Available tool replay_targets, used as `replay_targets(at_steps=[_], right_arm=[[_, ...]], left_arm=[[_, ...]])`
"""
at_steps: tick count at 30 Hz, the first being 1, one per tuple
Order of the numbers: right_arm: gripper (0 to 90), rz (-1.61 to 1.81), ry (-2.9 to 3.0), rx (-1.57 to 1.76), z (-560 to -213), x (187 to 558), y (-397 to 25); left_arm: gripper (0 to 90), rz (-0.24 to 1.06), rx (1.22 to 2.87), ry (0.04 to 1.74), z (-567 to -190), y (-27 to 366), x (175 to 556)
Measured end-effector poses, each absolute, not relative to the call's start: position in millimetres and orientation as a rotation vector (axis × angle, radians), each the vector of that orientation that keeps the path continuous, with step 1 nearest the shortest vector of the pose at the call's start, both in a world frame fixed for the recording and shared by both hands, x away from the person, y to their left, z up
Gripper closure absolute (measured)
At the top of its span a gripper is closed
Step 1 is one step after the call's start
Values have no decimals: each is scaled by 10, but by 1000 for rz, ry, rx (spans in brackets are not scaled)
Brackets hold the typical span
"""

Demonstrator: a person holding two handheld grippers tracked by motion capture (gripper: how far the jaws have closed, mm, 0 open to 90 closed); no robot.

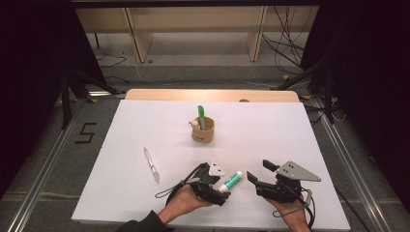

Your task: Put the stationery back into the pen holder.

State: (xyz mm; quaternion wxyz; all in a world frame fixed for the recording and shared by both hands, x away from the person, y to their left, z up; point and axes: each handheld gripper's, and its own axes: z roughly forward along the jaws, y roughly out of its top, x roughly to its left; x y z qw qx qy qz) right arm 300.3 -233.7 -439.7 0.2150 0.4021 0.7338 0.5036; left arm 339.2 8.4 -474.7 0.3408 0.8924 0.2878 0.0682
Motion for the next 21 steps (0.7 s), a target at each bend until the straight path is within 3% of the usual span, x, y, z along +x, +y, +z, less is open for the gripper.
replay_targets(at_steps=[7, 16, 21], right_arm=[[291, 1391, 2039, 1106, -4406, 3010, -2339], [291, 1385, 2048, 1104, -4413, 3011, -2329], [291, 1386, 2053, 1098, -4419, 3011, -2323]], left_arm=[[378, 165, 2360, 699, -4772, -11, 3420], [500, 184, 2382, 690, -4794, -73, 3434], [630, 205, 2394, 663, -4791, -75, 3419]])
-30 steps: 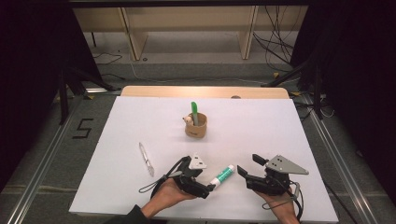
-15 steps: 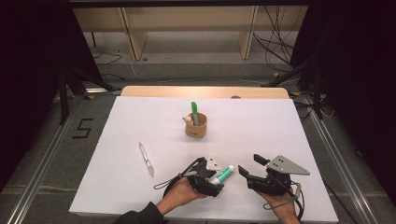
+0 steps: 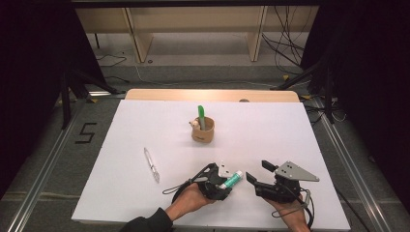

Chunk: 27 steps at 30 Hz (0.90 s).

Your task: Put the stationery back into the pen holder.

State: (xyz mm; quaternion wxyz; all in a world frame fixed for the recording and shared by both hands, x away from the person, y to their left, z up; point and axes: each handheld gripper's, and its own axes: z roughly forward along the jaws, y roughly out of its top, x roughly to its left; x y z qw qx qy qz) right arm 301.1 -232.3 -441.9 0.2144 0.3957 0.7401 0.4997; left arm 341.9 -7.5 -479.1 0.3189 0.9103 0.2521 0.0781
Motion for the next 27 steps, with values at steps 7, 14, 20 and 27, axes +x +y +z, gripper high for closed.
replay_targets(at_steps=[7, 14, 20, 27], right_arm=[[293, 1383, 2059, 1094, -4422, 3010, -2311], [296, 1387, 2060, 1086, -4415, 3001, -2308], [296, 1387, 2061, 1073, -4409, 2994, -2302], [284, 1415, 2105, 1004, -4386, 2949, -2208]], left_arm=[[651, 207, 2411, 653, -4776, -84, 3416], [653, 153, 2412, 634, -4682, -1, 3470], [653, 80, 2375, 656, -4521, 191, 3580], [652, 6, 2402, 638, -4305, 419, 3663]])
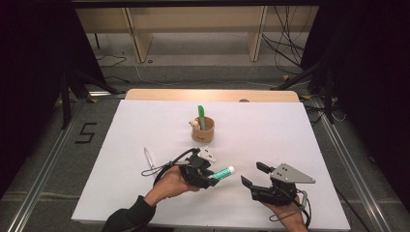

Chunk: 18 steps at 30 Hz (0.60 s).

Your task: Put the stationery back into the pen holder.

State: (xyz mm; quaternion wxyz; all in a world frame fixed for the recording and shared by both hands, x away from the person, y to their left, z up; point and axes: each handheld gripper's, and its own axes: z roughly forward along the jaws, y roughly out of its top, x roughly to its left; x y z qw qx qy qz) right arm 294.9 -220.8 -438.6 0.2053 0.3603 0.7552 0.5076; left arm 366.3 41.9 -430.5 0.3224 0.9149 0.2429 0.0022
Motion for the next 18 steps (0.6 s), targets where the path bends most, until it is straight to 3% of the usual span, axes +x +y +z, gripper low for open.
replay_targets(at_steps=[18], right_arm=[[277, 1242, 2209, 598, -4369, 2697, -1675]], left_arm=[[651, -60, 2552, 564, -4086, 652, 3620]])
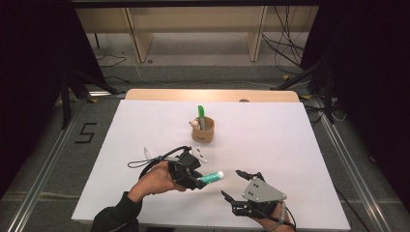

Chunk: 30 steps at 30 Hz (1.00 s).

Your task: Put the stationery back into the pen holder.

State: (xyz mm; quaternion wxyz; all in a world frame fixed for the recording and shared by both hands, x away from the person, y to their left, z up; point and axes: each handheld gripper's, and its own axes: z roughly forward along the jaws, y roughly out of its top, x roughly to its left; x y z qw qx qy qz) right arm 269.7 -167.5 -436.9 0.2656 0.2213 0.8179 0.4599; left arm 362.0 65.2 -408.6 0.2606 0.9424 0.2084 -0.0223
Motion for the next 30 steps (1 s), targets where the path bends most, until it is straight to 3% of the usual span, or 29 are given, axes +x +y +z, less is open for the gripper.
replay_targets(at_steps=[14, 30], right_arm=[[280, 984, 2202, 289, -4481, 2572, -1344], [345, 775, 2169, 81, -4645, 2521, -1074]], left_arm=[[651, -89, 2615, 546, -4066, 588, 3552], [651, -113, 2657, 500, -4055, 522, 3483]])
